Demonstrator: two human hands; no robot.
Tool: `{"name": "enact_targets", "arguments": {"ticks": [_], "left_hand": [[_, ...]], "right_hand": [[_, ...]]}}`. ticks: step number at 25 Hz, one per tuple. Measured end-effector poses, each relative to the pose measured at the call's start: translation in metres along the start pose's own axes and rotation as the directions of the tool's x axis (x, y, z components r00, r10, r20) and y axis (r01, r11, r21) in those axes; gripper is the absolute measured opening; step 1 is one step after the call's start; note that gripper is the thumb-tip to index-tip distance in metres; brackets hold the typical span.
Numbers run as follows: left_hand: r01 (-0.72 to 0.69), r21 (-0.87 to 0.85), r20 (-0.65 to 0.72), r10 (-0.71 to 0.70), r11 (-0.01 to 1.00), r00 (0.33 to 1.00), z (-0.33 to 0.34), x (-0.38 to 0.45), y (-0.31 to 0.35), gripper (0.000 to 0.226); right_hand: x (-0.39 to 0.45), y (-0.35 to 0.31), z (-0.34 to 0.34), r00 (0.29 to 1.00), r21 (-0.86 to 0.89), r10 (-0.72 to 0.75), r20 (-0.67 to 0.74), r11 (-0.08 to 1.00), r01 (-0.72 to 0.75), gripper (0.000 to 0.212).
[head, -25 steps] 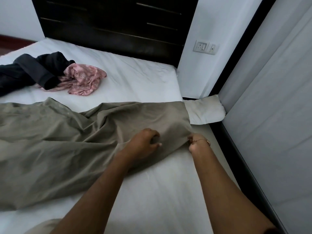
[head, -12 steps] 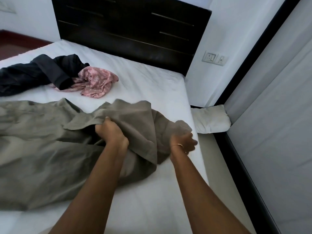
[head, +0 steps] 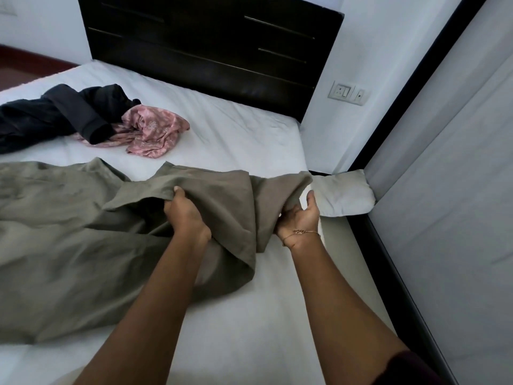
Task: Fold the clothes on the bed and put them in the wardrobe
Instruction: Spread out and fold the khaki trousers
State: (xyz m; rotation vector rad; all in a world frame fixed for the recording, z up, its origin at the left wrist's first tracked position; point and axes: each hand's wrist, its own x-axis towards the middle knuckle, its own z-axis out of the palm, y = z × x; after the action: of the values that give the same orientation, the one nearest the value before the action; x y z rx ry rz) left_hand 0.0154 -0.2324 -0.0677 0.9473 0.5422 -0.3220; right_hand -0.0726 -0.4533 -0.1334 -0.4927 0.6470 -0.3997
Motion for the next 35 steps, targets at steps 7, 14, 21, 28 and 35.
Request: {"name": "enact_targets", "arguments": {"ticks": [7,14,21,28,35], "left_hand": [[0.032,0.001,0.273,-0.031,0.999,0.962,0.01,-0.041,-0.001,0.045],[-0.012,0.039,0.376,-0.004,0.999,0.927,0.015,-0.069,0.003,0.045],[-0.298,0.41,0.607,-0.014,0.862,0.794,0.014,-0.084,-0.031,0.045],[-0.35,0.5,0.556,0.017,0.792,0.831,0.017,-0.078,-0.046,0.066],[-0.344,0.376,0.57,0.078,0.861,0.818,0.022,-0.077,-0.043,0.059]], "right_hand": [[0.021,-0.033,-0.003,0.944,-0.335,-0.263,-0.198,0.923,0.188,0.023],[-0.039,-0.195,-0.11,0.746,-0.503,-0.511,-0.427,0.82,0.273,0.056],[-0.046,-0.128,-0.237,0.735,-0.534,-0.167,-0.657,0.792,-0.296,0.055],[-0.028,-0.055,-0.243,0.755,-0.342,0.11,-0.646,0.843,-0.415,0.059],[-0.045,-0.053,-0.211,0.78,-0.673,-0.312,-0.542,0.718,-0.18,0.026]]}}
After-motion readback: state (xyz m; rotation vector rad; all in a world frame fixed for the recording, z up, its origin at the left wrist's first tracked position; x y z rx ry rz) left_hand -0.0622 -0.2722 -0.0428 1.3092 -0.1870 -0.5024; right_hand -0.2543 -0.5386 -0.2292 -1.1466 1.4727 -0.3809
